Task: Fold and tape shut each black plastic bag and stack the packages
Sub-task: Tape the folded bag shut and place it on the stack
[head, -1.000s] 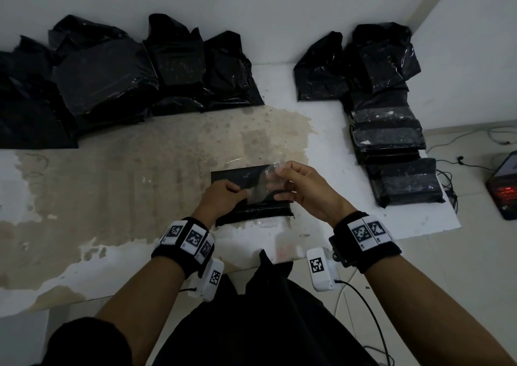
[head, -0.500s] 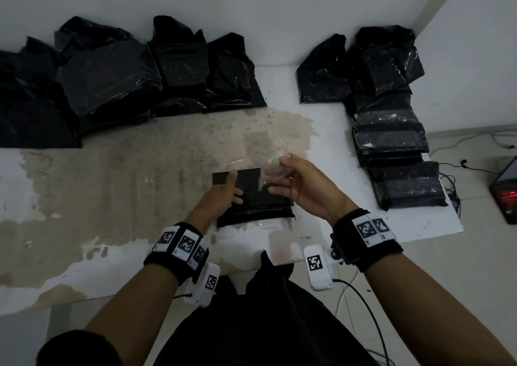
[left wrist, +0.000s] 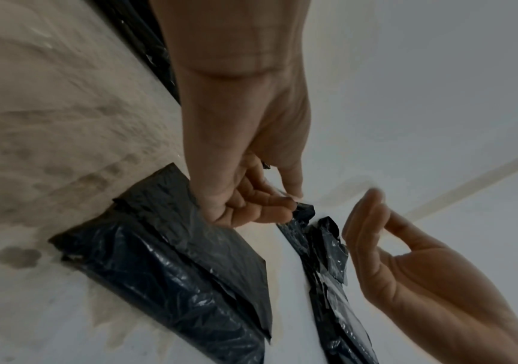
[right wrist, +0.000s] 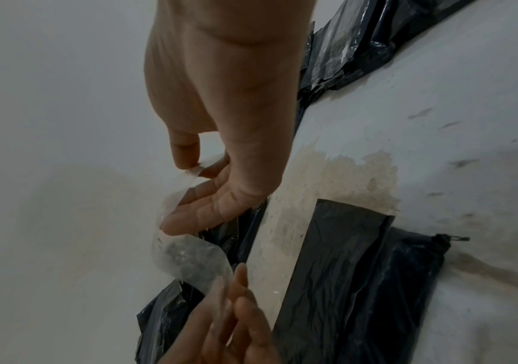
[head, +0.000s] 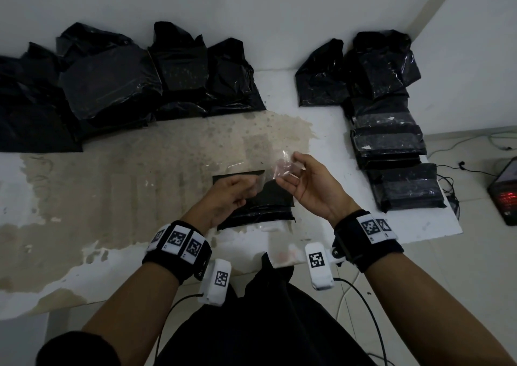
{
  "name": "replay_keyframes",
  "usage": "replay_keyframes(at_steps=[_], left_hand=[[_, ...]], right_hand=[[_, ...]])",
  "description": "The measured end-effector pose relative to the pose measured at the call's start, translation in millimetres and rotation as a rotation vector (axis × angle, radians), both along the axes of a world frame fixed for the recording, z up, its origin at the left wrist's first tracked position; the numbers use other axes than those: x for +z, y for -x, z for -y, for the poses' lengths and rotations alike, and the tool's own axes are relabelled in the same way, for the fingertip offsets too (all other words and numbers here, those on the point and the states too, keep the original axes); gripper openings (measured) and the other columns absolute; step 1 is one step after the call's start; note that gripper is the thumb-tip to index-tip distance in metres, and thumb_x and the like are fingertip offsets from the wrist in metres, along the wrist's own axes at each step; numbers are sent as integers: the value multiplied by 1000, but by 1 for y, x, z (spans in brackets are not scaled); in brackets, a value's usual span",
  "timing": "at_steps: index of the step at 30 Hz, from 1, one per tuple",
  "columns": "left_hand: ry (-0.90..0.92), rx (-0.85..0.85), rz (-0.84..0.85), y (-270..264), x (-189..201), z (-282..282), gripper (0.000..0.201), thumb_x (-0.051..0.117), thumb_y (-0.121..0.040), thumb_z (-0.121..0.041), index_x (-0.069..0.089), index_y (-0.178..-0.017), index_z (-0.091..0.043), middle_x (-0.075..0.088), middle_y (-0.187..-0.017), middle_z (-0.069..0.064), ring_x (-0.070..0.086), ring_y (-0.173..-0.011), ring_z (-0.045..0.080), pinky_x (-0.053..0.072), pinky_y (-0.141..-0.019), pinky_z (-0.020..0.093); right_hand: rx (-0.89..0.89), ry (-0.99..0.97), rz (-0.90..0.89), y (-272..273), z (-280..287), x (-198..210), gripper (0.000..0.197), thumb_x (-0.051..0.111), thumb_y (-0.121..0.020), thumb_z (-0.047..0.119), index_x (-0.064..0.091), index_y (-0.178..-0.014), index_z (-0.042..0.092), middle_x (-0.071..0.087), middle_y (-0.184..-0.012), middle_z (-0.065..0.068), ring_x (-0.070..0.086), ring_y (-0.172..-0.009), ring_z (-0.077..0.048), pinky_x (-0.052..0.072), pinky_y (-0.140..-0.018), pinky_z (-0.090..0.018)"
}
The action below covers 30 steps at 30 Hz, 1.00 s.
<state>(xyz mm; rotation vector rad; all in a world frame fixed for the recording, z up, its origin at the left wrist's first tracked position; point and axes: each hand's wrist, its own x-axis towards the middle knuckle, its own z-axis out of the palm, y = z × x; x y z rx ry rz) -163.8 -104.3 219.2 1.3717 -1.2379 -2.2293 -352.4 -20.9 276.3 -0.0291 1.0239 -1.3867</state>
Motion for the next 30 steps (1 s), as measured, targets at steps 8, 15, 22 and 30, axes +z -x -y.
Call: replay_keyframes(at_steps=[8,15,22,30], left_hand=[[237,-1,163,-40,-7,10,14,66,-95,-10,72,-103,-20,74,-90,1,69,-82,7,53,-69,15],[409,-25,363,-58,-32,-2,23,67,-93,-3,74,-87,-25,74,-82,5,68,-77,17,57,-79,26],[616,-70,494,-53,-40,-13,10,70,-92,-8,77,-93,-14,70,-72,-2,64,-65,7,46,-63,8],[677,-30,552,-47,-46,-12,5,72,-90,-7,75,-93,-8,68,-82,1,59,-69,4,43,-59,2]], right_hand=[[59,-167,-367,7,-19,-38,13,64,-99,16,63,-88,9,69,-85,-8,72,-79,-23,61,-71,-30],[188,-254,-693,-5,-35,-70,10,68,-96,9,68,-87,4,68,-77,-12,68,-67,-21,60,-63,-29],[177,-299,-927,-8,-41,-93,12,71,-93,11,69,-81,10,69,-74,-10,65,-59,-14,57,-54,-28],[154,-331,-1037,-13,-44,-111,16,71,-92,15,68,-76,17,71,-73,-9,65,-59,-16,60,-66,-43]])
